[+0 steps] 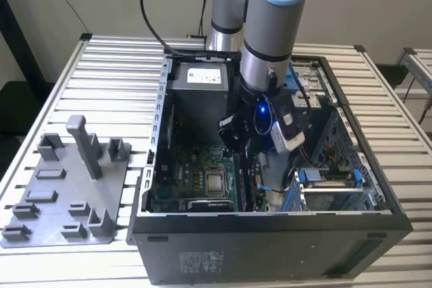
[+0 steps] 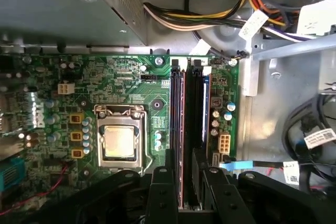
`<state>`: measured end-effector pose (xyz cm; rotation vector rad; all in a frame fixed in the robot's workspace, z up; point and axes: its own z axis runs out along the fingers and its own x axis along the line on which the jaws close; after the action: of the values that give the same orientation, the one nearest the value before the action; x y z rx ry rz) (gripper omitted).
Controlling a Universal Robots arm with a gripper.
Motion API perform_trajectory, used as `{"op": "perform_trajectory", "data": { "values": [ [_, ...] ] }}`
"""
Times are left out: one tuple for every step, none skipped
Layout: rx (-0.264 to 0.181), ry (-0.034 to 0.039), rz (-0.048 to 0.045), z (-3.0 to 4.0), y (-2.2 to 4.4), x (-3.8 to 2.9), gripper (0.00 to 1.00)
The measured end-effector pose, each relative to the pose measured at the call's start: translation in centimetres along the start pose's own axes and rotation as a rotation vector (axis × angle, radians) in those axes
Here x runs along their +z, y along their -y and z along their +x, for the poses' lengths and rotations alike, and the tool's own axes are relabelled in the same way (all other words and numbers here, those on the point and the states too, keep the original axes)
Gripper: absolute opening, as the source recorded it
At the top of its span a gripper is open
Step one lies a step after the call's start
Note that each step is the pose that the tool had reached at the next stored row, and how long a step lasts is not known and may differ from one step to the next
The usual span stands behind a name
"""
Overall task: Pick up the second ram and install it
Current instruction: 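Insert the second ram into the second slot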
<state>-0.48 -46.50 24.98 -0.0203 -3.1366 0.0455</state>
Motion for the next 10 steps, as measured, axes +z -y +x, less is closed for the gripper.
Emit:
{"op": "perform_trajectory", "data": {
  "values": [
    [0.000,-0.0001,0.0002,0.00,0.01,-0.45,0.28],
    [0.000,0.0000,0.0002,0.00,0.02,-0.80,0.28],
    [0.000,0.0000,0.0001,0.00,0.03,-0.89,0.28],
    [0.000,0.0001,-0.0002,0.00,0.02,-0.88,0.28],
    [0.000,0.0000,-0.0001,0.00,0.02,-0.89,0.28],
    [0.000,0.0000,-0.0001,0.00,0.02,-0.89,0.28],
    [0.000,0.0000,-0.0001,0.00,0.02,-0.89,0.28],
    [0.000,0.0000,0.0000,0.00,0.02,-0.89,0.26],
    [0.000,0.0000,0.0001,0.00,0.03,-0.89,0.19],
    [0.000,0.0000,0.0001,0.00,0.03,-0.90,0.13]
  ]
}}
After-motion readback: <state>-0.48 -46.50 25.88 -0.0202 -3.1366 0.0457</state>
